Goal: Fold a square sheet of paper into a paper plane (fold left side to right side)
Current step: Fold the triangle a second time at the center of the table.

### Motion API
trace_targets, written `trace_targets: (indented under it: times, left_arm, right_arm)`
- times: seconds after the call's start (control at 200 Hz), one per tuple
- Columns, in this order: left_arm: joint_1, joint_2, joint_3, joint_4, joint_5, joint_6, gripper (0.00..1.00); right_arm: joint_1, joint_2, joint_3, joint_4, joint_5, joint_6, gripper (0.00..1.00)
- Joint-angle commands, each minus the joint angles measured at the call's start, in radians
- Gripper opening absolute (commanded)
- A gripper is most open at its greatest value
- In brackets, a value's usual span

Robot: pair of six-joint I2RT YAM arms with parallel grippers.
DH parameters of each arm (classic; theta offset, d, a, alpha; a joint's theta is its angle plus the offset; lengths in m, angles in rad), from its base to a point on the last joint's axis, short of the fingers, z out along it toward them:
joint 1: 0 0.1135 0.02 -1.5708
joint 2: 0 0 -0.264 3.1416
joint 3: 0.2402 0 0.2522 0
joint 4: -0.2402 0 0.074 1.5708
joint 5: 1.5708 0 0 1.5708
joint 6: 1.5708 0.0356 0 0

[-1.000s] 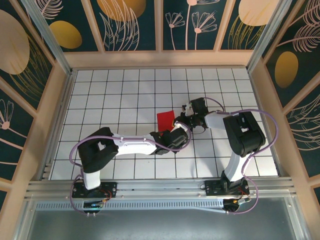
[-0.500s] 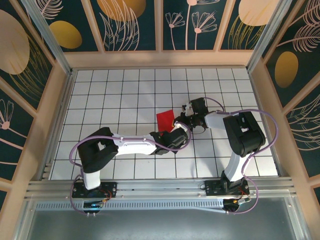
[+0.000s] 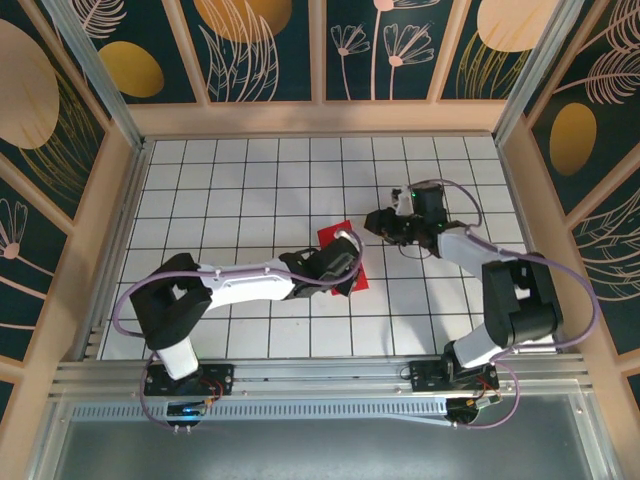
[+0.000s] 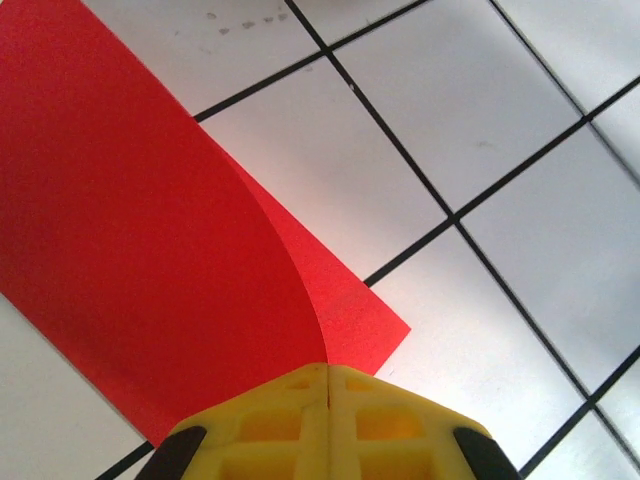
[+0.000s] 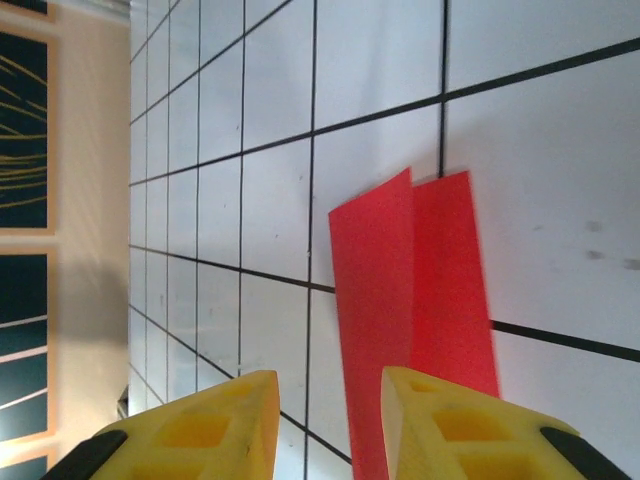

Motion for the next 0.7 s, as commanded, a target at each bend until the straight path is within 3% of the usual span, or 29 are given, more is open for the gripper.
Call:
trace_targets:
  times: [0.0,0.115,0.295,0.505,0.696]
  left_arm:
    - [0.045,-0.053,-0.044,0.08,0.162,-0.076,0.0]
    - [0.083,-0.06,-0.067,0.136,0.264,-0.12,0.0]
    - [0.127,-0.052,-0.132,0.217,0.362,-0.176,0.0]
    - [0.147,-0.04,-0.156,0.249,0.387,-0.197,0.0]
    - [0.152,-0.033,-0.16,0.244,0.382,-0.203,0.0]
  right_arm:
    - [-0.026,-0.06,-0.08,-0.057,0.02,-0.056,0.33]
    - [-0.028,-0.109,-0.146,-0.072,0.003,-0.077,0.26]
    - [0.023,-0.129,-0.231,-0.046,-0.027,-0.063,0.0]
    - [0.148,-0.059,-0.239,-0.016,0.012,-0.034,0.0]
    - [0.202,0.005,-0.228,0.002,0.027,-0.015,0.0]
